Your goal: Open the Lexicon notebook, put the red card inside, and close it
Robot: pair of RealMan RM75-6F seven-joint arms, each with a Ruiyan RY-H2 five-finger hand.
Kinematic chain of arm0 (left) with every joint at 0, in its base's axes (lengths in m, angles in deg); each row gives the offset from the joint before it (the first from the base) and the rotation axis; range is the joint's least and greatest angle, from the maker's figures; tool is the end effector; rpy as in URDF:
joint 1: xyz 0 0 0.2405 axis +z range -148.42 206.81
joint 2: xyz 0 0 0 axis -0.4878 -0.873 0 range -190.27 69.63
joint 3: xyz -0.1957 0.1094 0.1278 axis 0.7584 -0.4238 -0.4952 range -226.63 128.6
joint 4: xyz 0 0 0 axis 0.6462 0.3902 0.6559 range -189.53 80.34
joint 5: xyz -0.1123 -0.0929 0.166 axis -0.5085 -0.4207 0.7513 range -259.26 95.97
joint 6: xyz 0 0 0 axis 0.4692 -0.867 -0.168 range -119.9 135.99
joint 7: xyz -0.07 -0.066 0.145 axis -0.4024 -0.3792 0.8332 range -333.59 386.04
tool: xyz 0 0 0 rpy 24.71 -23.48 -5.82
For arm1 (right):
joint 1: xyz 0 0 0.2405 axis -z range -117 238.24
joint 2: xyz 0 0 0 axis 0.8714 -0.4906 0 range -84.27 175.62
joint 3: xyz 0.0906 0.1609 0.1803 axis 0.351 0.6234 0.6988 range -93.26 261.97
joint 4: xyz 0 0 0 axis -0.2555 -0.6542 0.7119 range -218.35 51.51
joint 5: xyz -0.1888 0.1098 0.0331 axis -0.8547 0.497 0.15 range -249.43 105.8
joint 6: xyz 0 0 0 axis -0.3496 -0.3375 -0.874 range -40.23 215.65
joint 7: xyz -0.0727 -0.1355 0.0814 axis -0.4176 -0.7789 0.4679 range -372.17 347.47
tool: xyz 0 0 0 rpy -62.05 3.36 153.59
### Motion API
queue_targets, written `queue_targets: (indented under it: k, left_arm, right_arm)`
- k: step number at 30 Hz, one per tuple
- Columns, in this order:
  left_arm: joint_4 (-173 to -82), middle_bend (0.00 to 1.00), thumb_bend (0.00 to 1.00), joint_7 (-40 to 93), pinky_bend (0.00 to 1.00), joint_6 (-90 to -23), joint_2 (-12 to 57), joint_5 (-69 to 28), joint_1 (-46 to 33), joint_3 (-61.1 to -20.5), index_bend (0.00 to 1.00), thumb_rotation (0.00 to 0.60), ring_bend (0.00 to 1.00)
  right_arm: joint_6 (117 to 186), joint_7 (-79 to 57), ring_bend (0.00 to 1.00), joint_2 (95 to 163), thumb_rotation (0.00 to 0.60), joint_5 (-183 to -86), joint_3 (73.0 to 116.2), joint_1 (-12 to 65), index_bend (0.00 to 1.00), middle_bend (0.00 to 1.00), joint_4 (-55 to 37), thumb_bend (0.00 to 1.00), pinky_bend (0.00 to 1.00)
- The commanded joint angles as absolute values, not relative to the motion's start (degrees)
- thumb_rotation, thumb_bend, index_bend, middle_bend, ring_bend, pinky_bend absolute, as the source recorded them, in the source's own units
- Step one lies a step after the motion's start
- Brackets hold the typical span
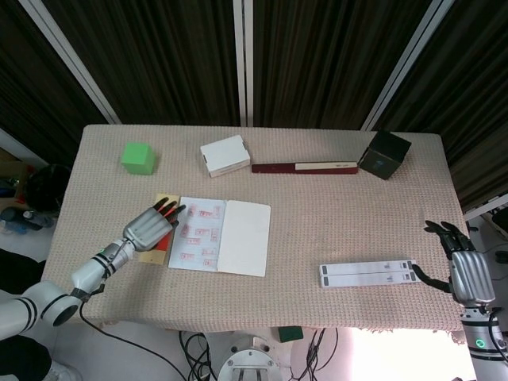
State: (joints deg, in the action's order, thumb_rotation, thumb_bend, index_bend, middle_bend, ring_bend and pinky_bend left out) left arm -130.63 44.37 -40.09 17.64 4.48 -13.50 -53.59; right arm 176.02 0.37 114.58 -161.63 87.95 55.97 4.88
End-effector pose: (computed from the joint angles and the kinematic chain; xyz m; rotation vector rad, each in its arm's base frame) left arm -0.2314 0.3538 -0.0138 -2.2650 -0.4238 -0.4853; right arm -0.3085 -0.2134 0.1359 1.3193 -1.0088 1.1596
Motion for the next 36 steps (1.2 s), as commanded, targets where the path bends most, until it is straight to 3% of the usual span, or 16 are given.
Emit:
queue_targets:
  k: [1,12,36]
  left_arm:
    - [-132.8,0.00,0.17,49.1,0.08,-37.6,17.1,1.9,-14.3,-52.8,0.33,0.600,0.00]
    - [-136.1,0.00,0.17,57.1,0.07,-37.1,16.2,-5.4,-13.8,-51.0,0.34,0.600,0.00]
    - [-136.6,0.00,0.17,62.2,0.07,-36.6,17.8,-8.8,-14.6,-51.7,0.37,0.600,0.00]
  right_arm:
    - [176.0,0.4,0.13,114.5,0.600,-161.6,88.0,56.0,0.17,0.24,5.0,0.16,0.25]
    - [176.2,0.9,0.13,114.4,0.600,-161.4,88.0,56.2,0.17,0.24,4.7,0.16,0.25]
    - [176.2,1.3,0.13,114.4,0.600,-161.3,88.1,56.3,0.17,0.24,4.4,0.16,0.25]
